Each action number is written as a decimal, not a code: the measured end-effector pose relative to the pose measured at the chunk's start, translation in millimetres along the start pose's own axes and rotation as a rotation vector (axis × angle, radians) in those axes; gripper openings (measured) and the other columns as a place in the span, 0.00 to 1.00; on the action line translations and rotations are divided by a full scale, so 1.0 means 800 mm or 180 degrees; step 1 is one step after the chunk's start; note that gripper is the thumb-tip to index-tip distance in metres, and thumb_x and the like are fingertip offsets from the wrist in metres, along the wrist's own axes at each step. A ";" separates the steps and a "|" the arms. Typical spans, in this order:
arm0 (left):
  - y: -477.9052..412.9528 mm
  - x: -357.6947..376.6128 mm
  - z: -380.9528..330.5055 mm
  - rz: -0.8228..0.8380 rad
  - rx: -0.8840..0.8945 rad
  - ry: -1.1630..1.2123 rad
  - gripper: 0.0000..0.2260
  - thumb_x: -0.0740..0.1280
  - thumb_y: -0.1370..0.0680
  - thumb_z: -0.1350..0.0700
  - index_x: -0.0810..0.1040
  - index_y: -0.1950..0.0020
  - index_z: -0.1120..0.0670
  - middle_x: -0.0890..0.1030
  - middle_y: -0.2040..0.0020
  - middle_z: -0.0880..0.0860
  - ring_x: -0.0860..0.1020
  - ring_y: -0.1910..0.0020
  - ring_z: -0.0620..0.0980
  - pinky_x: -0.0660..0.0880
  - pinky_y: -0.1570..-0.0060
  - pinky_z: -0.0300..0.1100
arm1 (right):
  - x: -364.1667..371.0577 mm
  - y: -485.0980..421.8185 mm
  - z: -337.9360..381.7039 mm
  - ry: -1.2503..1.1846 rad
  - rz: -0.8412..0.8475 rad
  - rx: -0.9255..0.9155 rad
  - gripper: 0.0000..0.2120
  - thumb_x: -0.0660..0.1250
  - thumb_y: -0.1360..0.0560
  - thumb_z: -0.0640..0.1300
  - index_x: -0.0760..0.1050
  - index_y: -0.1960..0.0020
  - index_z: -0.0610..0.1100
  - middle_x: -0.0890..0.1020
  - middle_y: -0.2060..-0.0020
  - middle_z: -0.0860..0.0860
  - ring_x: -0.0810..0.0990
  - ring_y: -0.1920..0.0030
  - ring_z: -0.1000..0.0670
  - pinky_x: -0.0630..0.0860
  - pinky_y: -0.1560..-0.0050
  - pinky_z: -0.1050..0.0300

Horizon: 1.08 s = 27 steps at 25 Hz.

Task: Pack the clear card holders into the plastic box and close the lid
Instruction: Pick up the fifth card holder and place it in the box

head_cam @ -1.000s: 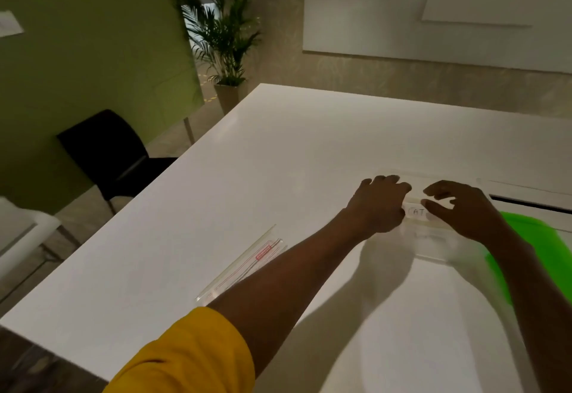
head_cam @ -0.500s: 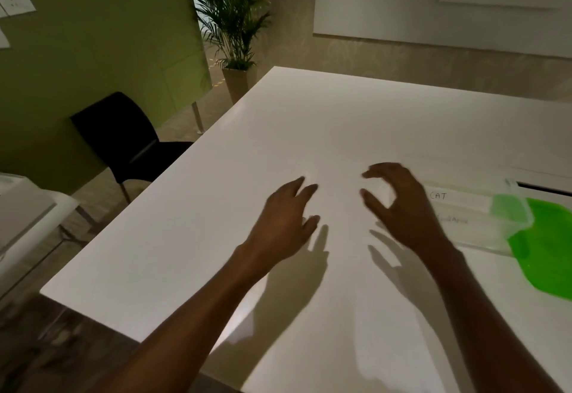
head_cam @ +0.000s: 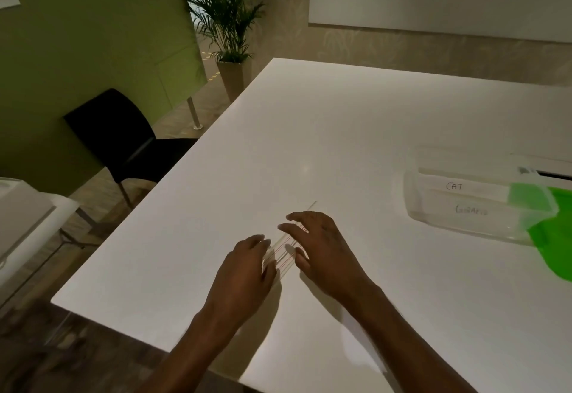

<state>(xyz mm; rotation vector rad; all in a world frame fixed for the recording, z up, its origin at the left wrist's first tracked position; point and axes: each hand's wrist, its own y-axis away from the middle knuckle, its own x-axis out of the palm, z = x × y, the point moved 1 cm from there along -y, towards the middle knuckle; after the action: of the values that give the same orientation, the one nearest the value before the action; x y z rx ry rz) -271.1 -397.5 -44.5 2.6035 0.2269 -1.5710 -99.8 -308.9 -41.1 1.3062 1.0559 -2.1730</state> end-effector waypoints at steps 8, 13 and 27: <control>0.011 -0.018 -0.004 -0.0407 0.0397 -0.0051 0.17 0.77 0.25 0.61 0.84 0.37 0.60 0.86 0.43 0.58 0.86 0.48 0.58 0.82 0.47 0.51 | 0.004 -0.025 0.015 0.0213 0.0006 -0.0478 0.15 0.75 0.28 0.38 0.84 0.44 0.49 0.86 0.48 0.53 0.83 0.45 0.50 0.78 0.41 0.55; 0.016 -0.076 -0.007 -0.0872 0.0016 0.1339 0.25 0.58 0.21 0.29 0.78 0.31 0.39 0.83 0.39 0.38 0.82 0.43 0.40 0.80 0.46 0.42 | -0.016 -0.036 0.009 -0.0395 -0.0425 -0.0004 0.10 0.69 0.24 0.42 0.85 0.46 0.50 0.87 0.50 0.57 0.84 0.48 0.54 0.80 0.47 0.55; -0.034 -0.056 0.009 0.0662 0.0412 0.2613 0.21 0.76 0.25 0.40 0.81 0.33 0.42 0.86 0.40 0.45 0.86 0.43 0.47 0.82 0.49 0.39 | 0.004 -0.034 0.013 -0.5415 -0.1040 0.2224 0.24 0.58 0.20 0.26 0.87 0.52 0.49 0.88 0.50 0.47 0.87 0.48 0.47 0.84 0.51 0.57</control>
<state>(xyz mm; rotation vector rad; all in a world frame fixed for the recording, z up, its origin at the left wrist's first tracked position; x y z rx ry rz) -302.9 -375.6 -8.1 3.0925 -0.1010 -0.4016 -125.1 -299.4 -29.7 -0.8210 -0.2516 -2.7215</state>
